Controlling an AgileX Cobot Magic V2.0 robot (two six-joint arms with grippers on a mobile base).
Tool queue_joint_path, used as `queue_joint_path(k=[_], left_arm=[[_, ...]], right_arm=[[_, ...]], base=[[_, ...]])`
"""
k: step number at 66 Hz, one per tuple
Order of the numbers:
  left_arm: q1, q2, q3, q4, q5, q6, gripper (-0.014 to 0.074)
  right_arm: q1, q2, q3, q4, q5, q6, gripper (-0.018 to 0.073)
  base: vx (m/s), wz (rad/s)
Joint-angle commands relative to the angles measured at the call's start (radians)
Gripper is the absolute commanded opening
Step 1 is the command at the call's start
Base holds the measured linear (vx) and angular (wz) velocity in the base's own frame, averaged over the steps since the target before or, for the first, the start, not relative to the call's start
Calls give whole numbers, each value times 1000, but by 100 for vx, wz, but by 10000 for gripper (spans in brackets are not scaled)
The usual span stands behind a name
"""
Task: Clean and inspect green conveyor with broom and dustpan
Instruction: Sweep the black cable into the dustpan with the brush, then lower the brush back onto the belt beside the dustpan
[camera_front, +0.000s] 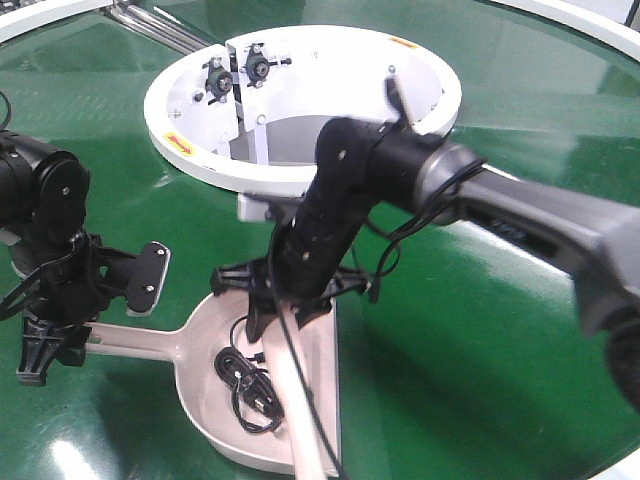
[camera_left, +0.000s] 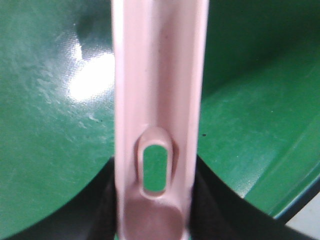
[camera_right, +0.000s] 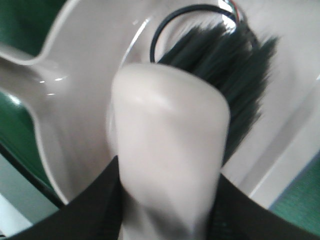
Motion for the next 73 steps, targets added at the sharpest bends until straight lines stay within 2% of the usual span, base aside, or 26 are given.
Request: queue_joint_path(k=[1,18,23,36,49,63,73], left_arm=[[-9,-36,-23,-24,39,13,-23],[-9,-36,-23,-24,39,13,-23],[-9,-36,-23,-24,39,13,-23],[-9,-36,-23,-24,39,13,-23],[-9,-36,-23,-24,39,13,-23],[-9,-36,-23,-24,39,13,-23],[-9,-36,-23,-24,39,13,-23]], right_arm=[[-22,-112,-27,-8,63,-9,-3],[-116,-202,-27,-37,63,-42,-3],[-157,-215,-27,-4,63,-81,-3],[-286,-259,90,168,63,-206,-3],[-388,-287,251,176,63,-291,-3],[-438,-266,355,179,63,-404,-3],[-447,-206,357,207,64,-431,-3]], base=[[0,0],[0,0],[0,0],[0,0],[0,0],[0,0],[0,0]])
